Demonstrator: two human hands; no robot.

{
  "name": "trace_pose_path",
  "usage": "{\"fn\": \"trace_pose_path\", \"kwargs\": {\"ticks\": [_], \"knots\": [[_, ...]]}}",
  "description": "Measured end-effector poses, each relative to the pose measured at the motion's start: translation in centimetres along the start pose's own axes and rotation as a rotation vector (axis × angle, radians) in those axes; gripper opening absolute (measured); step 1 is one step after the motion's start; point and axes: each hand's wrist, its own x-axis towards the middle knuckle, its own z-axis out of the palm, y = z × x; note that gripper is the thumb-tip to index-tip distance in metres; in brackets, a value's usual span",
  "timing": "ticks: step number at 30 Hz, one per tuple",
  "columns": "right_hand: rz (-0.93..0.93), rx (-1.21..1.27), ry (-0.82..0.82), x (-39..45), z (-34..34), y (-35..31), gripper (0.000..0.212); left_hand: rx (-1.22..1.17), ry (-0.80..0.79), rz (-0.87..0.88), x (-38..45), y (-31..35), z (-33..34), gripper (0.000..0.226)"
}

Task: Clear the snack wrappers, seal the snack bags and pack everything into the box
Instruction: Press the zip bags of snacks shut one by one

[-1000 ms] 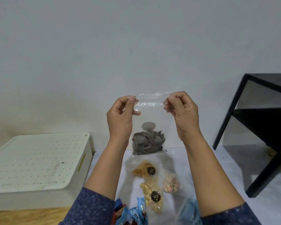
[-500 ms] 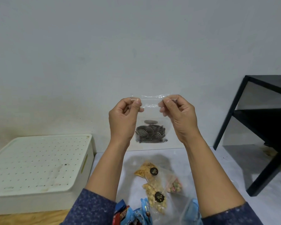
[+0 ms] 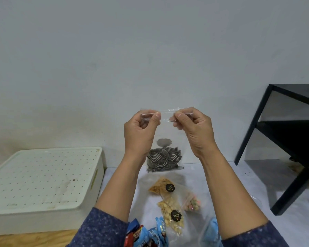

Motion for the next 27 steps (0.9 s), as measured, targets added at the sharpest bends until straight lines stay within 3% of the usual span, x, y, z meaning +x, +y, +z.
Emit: {"fn": "trace_pose_path", "kwargs": {"ticks": [8, 14, 27], "knots": [[0.056, 0.015, -0.046, -0.08, 0.04, 0.16, 0.001, -0.07, -0.076, -0.02, -0.22, 0.32, -0.03, 0.013], [0.033, -0.009, -0.058, -0.3, 0.04, 0.3, 0.004, -0.109, -0.165, -0.103, -0.27, 0.27, -0.21, 0.005], [0.013, -0.106, -0.066, -0.62, 0.0, -0.02, 0.013, 0.097, -0.156, -0.01, -0.55, -0.22, -0.12, 0.011]]}}
